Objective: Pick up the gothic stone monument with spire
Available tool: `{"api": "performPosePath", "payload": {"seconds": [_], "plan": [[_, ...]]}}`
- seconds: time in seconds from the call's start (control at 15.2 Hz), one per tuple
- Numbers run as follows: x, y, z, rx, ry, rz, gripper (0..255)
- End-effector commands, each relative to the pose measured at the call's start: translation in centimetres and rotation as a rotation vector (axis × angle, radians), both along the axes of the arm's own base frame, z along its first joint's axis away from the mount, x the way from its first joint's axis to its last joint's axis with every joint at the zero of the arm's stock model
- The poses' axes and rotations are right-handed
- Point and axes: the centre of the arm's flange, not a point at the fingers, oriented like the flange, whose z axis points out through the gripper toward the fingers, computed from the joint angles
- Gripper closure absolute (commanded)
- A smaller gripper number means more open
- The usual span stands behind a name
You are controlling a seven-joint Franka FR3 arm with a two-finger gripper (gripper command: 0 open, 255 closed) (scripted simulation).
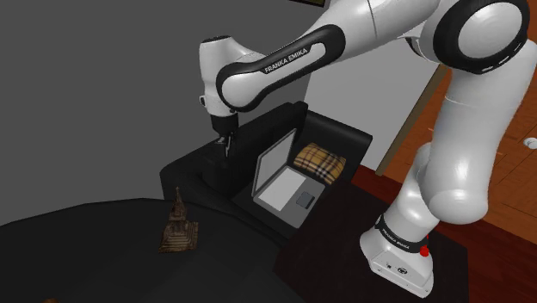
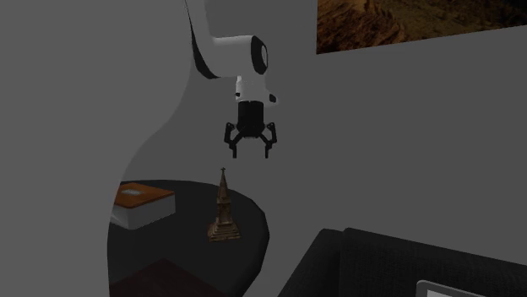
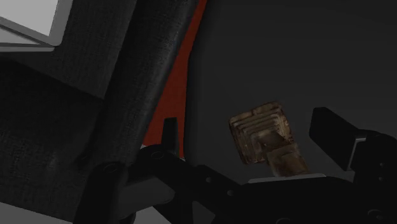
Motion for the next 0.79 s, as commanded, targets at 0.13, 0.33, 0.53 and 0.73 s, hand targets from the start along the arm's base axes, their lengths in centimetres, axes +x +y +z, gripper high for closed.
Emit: {"api": "performPosePath", "payload": {"seconds": [0.13, 0.33, 0.53, 0.73], "plan": [[1.9, 4.5, -3.2, -0.006, 0.005, 0.073, 0], [3.2, 7.6, -5.6, -0.011, 0.009, 0.127, 0], [4.2, 10.7, -7.9, -0.015, 0.013, 0.181, 0], [5.1, 13.9, -10.3, -0.02, 0.016, 0.234, 0]]}}
